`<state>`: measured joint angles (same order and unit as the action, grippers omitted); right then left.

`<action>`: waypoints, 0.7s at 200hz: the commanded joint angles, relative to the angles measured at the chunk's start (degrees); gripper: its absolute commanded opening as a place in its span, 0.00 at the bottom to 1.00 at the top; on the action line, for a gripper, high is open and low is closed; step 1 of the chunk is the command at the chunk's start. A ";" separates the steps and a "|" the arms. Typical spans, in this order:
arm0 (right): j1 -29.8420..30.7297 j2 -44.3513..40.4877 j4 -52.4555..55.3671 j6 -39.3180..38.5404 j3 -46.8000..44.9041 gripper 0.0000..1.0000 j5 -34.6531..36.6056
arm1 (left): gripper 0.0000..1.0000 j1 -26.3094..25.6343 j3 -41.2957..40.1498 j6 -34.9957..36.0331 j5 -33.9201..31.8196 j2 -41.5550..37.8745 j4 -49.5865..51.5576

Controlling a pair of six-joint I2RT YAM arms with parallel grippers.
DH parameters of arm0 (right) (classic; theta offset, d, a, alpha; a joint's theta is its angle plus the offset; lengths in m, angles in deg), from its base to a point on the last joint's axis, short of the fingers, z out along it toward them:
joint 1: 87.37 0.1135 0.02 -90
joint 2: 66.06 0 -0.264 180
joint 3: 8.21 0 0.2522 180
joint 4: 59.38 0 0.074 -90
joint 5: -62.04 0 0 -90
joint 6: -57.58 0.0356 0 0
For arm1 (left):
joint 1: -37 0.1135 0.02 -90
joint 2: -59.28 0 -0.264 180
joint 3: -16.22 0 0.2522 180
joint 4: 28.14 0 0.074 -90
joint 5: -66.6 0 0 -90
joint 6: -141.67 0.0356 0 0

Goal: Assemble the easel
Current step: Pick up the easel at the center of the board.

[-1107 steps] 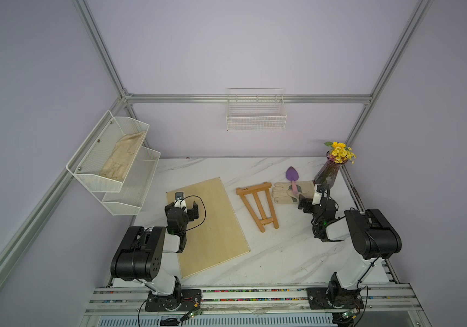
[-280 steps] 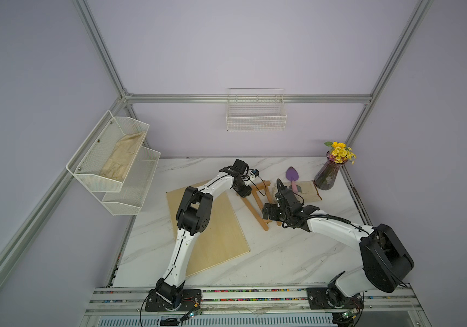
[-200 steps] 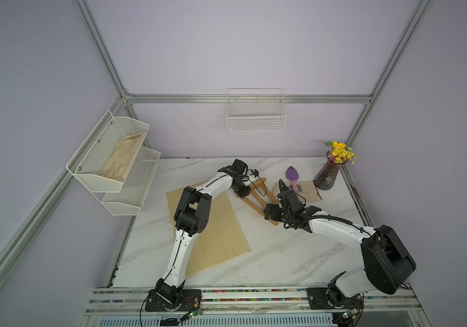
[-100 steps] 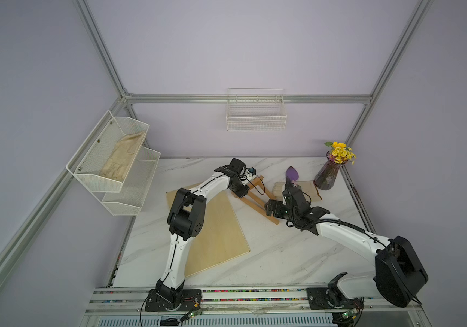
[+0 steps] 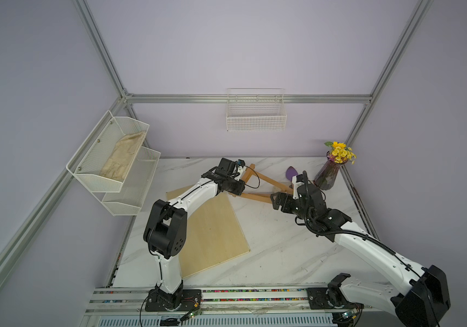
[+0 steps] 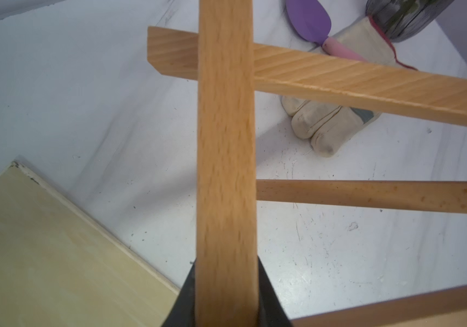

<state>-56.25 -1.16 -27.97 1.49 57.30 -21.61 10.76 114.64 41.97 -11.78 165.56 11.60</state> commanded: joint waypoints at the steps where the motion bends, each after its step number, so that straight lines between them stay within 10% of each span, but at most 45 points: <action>1: -0.31 -2.27 1.86 -1.29 1.50 0.97 2.21 | 0.00 0.40 -4.85 -14.92 3.63 -5.73 -12.79; 70: -0.35 -3.86 -3.30 -3.86 -3.11 0.97 2.52 | 0.00 -0.02 -18.41 -47.87 8.43 -10.36 -39.20; 140: -0.35 -2.43 -19.95 -7.09 -10.77 0.97 -4.53 | 0.00 -2.80 -25.50 -60.16 0.02 -14.79 -49.85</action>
<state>-56.25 -4.28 -38.12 -3.87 48.01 -23.23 9.06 91.48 -10.70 -9.24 156.14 -24.79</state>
